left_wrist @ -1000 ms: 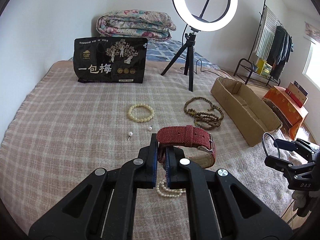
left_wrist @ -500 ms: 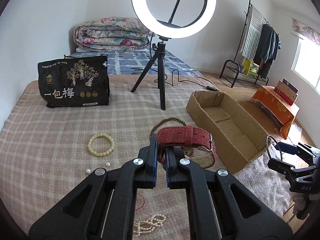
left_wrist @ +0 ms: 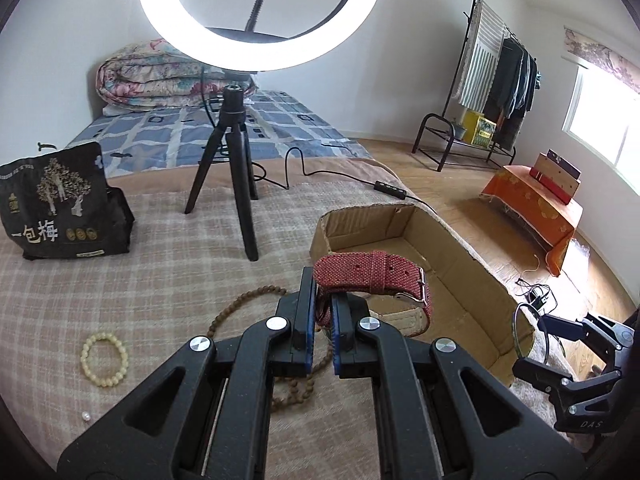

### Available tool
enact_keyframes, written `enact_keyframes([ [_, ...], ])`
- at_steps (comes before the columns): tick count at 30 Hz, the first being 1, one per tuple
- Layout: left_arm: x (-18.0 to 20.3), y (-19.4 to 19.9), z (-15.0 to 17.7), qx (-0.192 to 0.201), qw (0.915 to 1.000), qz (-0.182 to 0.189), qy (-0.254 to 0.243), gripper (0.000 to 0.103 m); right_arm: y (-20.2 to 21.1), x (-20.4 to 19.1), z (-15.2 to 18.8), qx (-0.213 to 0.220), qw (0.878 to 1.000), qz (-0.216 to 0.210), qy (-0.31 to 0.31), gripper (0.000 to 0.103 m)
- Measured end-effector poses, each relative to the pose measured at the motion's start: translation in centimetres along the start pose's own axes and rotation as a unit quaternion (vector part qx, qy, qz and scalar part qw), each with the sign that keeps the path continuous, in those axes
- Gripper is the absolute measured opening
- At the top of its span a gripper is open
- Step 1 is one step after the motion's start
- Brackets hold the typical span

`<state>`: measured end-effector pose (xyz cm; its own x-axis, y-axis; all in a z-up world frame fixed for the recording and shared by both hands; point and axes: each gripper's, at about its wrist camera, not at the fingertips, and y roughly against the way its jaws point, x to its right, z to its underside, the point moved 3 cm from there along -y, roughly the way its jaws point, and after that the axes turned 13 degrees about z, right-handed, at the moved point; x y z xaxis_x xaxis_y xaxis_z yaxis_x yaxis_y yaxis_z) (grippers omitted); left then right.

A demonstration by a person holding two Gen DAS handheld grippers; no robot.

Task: Organize jewelry
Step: 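Carry the watch and bangle into the cardboard box and open both tools, then withdraw both open tools from the box toward the remaining jewelry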

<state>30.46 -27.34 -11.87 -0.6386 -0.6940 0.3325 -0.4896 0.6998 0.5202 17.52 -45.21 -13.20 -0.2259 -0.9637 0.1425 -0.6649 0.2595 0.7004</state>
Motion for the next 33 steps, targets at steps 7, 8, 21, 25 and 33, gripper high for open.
enact_keyframes([
  [7, 1.2, -4.2, -0.8, -0.014, 0.9999, 0.001, -0.006, 0.004, -2.0, 0.9, -0.3, -0.005, 1.0, 0.001, -0.003, 0.074],
  [8, 1.3, -4.6, -0.9, -0.015, 0.9999, 0.002, -0.005, 0.004, -2.2, 1.0, -0.4, -0.006, 1.0, 0.0, -0.004, 0.074],
  [21, 1.9, -7.0, -1.3, -0.035, 0.9994, -0.002, -0.005, 0.019, -3.3, 1.0, -0.5, -0.005, 1.0, -0.001, -0.004, 0.077],
  [25, 1.9, -6.8, -1.3, -0.031, 0.9995, -0.005, -0.002, 0.033, -3.0, 1.0, -0.7, 0.003, 1.0, 0.003, -0.006, 0.086],
  [33, 2.5, -6.0, -1.7, -0.019, 0.9998, -0.004, -0.01, 0.05, -2.6, 0.8, -0.6, 0.001, 1.0, 0.005, -0.003, 0.087],
])
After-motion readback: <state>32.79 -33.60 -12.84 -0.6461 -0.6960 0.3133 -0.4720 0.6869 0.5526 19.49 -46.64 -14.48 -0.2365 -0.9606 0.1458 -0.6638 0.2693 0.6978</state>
